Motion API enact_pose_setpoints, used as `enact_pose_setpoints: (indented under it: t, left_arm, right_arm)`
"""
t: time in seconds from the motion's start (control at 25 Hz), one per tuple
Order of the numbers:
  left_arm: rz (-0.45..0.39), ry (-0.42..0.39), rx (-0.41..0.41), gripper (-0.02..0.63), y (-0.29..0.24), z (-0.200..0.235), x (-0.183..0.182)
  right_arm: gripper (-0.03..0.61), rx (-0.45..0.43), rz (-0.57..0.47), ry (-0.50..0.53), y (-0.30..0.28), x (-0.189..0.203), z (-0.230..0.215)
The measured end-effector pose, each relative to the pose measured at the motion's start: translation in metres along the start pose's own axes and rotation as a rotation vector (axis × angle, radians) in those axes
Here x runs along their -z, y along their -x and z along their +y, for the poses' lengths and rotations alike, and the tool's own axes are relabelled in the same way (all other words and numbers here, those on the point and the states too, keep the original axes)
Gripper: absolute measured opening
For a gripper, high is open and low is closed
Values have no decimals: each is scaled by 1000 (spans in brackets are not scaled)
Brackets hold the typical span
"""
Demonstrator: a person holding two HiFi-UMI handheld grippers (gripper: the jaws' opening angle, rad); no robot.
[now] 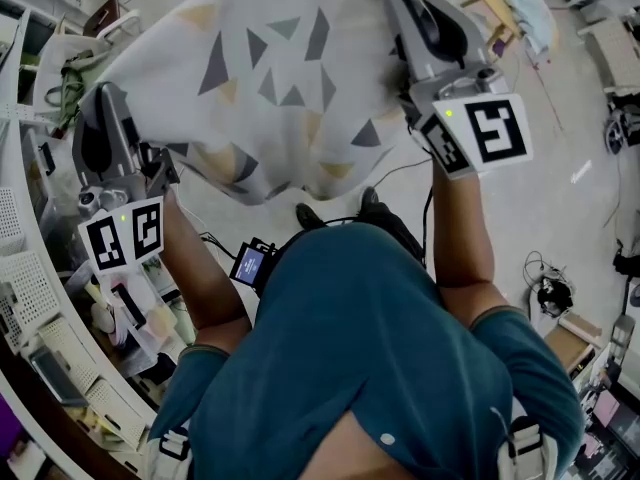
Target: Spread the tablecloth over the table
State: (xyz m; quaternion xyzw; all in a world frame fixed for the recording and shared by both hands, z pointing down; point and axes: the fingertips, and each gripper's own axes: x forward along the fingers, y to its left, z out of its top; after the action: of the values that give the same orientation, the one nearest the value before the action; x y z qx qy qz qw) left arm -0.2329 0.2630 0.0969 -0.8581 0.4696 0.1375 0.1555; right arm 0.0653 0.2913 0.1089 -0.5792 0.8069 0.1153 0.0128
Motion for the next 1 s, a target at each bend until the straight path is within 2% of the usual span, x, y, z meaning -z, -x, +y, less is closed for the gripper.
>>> enact_pose_setpoints:
  t: [0.32,0.56,0.72,1.0]
  left_arm:
    - [6,10,-9,21,3,22,12]
    - [29,-4,-51,23,-29,19,30]
    - [39,-12,-65,23,-25,20,30]
    - [73,-40,-124,23,-101,6,55]
  right_arm:
    - [18,48,14,46,-11,10,6]
    - [18,24,6,36,-37,23,-32]
    - [18,10,1,29,-38,26,-33]
    - [18,-49,-17,-7,-91,46,-110]
